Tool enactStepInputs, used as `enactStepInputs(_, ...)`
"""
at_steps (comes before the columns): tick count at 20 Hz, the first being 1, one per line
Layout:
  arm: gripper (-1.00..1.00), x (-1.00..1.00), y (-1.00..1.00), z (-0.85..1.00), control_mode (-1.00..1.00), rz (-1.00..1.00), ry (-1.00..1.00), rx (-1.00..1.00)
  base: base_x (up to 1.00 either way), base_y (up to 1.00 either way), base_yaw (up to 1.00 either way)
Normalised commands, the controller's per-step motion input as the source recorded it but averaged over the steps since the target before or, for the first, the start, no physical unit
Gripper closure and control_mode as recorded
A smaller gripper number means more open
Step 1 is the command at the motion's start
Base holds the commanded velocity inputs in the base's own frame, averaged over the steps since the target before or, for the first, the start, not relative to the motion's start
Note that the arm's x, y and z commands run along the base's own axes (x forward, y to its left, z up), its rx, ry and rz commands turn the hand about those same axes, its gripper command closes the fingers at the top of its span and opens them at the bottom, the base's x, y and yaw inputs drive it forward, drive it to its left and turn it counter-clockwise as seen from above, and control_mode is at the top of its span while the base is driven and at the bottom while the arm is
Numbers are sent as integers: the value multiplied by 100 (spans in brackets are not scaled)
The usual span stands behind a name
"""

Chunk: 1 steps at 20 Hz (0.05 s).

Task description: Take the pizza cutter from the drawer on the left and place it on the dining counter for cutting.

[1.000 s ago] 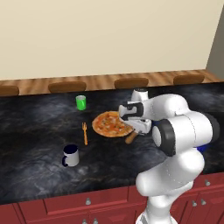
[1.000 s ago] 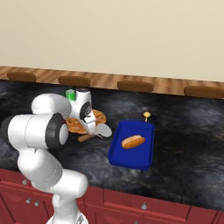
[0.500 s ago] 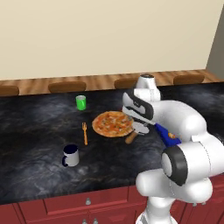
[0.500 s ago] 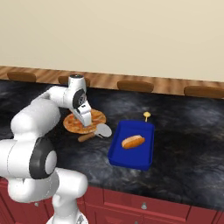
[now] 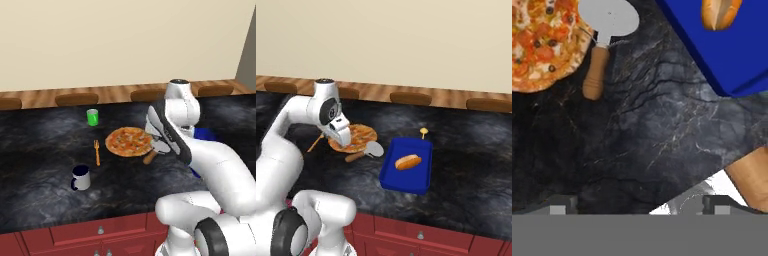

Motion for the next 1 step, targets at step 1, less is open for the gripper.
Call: enactStepInputs(1, -100, -100, 17, 34, -100, 19, 0, -11, 0, 0, 0)
